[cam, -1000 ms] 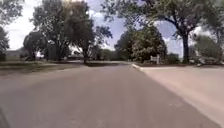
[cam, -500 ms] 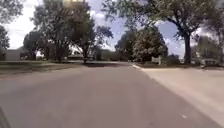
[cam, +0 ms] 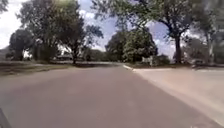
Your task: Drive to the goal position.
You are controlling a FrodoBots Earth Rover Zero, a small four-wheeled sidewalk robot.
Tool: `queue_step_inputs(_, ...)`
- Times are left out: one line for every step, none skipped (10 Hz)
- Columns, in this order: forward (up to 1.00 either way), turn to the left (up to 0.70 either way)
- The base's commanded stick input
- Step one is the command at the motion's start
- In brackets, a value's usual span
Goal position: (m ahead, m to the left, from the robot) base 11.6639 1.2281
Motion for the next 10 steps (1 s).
queue_step_inputs(0.77, 0.00)
queue_step_inputs(0.85, 0.00)
queue_step_inputs(0.85, 0.00)
queue_step_inputs(1.00, -0.11)
queue_step_inputs(1.00, -0.40)
queue_step_inputs(1.00, -0.40)
queue_step_inputs(1.00, -0.36)
queue_step_inputs(1.00, -0.14)
queue_step_inputs(1.00, -0.04)
queue_step_inputs(1.00, 0.00)
